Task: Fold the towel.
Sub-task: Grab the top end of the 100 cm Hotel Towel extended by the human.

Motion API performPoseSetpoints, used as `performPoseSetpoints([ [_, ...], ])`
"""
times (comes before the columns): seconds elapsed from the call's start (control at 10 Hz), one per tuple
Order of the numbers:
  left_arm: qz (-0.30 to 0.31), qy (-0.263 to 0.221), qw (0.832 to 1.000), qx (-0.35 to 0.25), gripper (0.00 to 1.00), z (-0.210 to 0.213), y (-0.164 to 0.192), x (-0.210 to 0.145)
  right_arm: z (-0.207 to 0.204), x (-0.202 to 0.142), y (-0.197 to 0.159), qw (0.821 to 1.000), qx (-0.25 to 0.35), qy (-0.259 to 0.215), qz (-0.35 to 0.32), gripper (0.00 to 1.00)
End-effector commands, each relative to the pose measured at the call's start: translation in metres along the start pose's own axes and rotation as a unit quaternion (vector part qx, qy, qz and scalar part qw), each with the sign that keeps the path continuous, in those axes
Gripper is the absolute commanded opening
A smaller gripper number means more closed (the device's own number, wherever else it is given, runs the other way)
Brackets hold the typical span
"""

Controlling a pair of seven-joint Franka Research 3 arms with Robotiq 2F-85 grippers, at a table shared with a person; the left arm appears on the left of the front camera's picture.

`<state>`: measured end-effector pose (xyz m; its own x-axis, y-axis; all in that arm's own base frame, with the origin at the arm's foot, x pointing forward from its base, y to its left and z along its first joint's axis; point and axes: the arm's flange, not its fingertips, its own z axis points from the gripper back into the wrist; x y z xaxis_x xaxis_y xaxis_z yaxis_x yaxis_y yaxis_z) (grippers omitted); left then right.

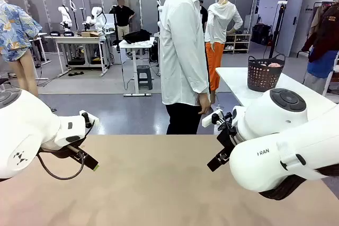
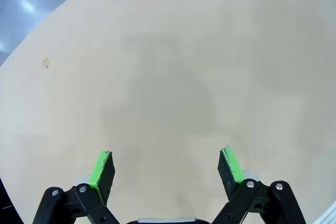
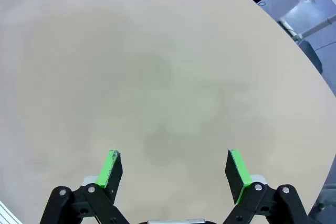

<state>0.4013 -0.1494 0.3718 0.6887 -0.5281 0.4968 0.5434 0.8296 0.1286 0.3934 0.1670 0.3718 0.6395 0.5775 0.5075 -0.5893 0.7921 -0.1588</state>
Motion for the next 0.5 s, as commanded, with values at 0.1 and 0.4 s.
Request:
performPoseSetpoints([
  [0.1,0.0,0.0,1.0,0.0,1.0,0.0,-0.0002,0.0001,0.0,0.0,0.0,1.0,0.0,0.0,0.0,1.0],
  [0.4,0.0,0.0,1.0,0.0,1.0,0.0,-0.0002,0.0001,0.0,0.0,0.0,1.0,0.0,0.0,0.0,1.0],
])
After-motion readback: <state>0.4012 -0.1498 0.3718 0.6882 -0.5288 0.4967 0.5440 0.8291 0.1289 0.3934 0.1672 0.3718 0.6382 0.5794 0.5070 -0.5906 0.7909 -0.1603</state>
